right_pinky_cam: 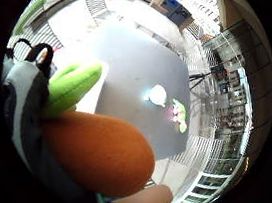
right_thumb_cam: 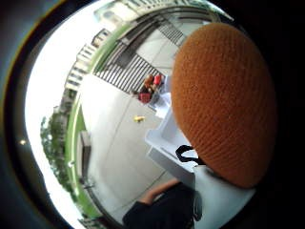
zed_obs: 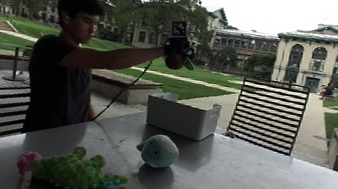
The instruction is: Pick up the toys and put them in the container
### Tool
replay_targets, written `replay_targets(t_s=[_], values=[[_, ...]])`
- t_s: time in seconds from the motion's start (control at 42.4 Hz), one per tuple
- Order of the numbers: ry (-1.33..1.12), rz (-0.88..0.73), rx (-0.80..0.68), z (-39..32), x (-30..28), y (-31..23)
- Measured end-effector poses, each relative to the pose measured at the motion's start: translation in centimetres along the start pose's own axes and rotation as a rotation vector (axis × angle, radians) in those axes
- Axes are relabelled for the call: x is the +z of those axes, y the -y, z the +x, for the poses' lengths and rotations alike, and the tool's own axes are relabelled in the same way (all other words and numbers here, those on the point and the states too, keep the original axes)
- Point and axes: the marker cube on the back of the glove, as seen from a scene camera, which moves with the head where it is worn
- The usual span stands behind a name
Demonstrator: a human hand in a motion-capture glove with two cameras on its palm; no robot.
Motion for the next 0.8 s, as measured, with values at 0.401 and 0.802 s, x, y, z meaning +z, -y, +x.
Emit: replay_targets(t_s=[0.401,0.802], values=[[0.152,-0.049,-0.011,-12.4,3.3,3.9],[0.139,-0.143,0.09,-12.3,5.8,4.6]])
